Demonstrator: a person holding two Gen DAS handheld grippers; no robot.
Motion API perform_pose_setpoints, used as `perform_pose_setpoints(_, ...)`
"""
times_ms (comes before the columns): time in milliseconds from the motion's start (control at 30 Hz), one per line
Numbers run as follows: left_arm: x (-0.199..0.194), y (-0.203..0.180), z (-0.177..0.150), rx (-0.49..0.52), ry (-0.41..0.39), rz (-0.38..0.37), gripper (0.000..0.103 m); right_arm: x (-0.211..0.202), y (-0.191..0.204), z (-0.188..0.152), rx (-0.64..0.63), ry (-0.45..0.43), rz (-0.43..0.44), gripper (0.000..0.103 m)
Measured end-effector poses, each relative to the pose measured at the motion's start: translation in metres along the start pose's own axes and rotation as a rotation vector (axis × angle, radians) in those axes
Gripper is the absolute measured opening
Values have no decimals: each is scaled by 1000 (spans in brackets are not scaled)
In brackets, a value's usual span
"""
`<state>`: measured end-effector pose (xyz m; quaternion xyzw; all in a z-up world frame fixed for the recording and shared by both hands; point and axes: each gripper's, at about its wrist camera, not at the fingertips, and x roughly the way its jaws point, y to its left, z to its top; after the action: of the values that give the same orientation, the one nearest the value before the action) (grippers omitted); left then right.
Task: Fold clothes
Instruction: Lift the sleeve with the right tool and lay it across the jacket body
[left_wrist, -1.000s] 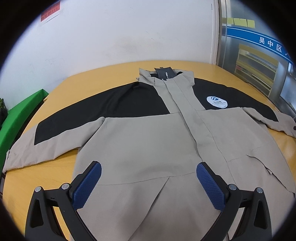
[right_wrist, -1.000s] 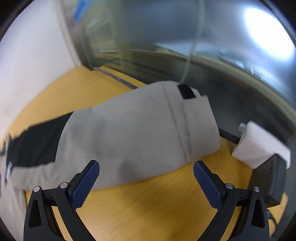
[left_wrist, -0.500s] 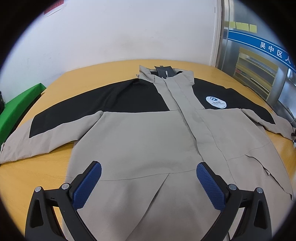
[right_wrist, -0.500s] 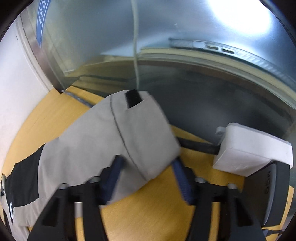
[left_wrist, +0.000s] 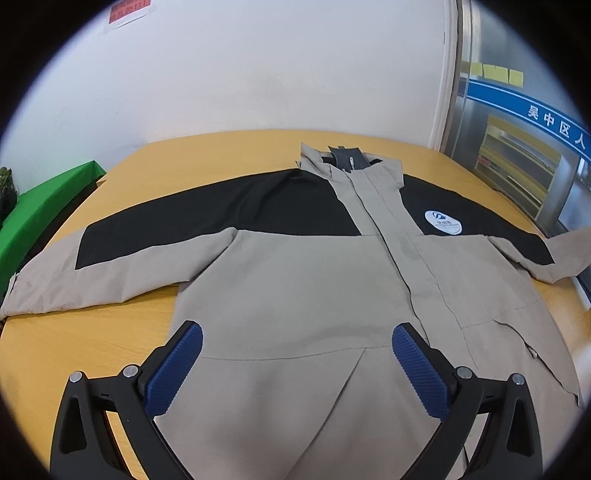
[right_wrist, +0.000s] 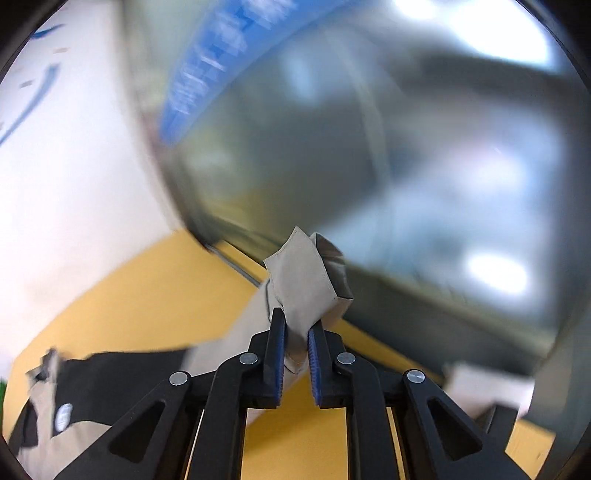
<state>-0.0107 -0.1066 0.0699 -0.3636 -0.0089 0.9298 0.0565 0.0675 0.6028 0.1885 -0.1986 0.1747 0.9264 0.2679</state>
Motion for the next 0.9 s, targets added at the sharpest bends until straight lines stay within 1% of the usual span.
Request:
perform_pose_setpoints(67, -3, 7, -1, -20, -8, 0, 103, -22, 34, 19, -58, -52, 55, 11)
perform_pose_setpoints(167, -7, 18, -5, -37, -18, -4, 103, -52, 97, 44, -146, -120, 138, 11)
perform_pose_setpoints(267, -15, 32, -9, -60, -32, 3, 103, -72, 162, 59, -235, -171, 206, 10)
perform_pose_setpoints(333, -21, 42, -12, -76, -47, 5, 103, -89, 201, 63, -288, -189, 249, 10)
perform_pose_setpoints(400, -25, 51, -14, -94, -56, 7, 103, -78, 240, 63, -319, -190, 283, 9)
perform_pose_setpoints(500, -29, 66, -18, -123, -60, 14, 103, -79, 298, 52, -363, -186, 350, 9)
perform_pose_setpoints(567, -30, 75, -21, -145, -59, 19, 103, -79, 329, 42, -387, -181, 392, 9)
perform_pose_setpoints(667, -31, 87, -26, -170, -56, 22, 103, -88, 380, 21, -429, -166, 473, 8)
perform_pose_setpoints(733, -32, 91, -27, -173, -56, 26, 103, -84, 409, 7, -451, -150, 522, 7)
perform_pose_setpoints(833, -34, 95, -29, -174, -60, 25, 103, -82, 456, -24, -480, -118, 598, 7)
perform_pose_setpoints(900, -36, 98, -30, -176, -62, 22, 103, -80, 494, -53, -498, -84, 656, 7)
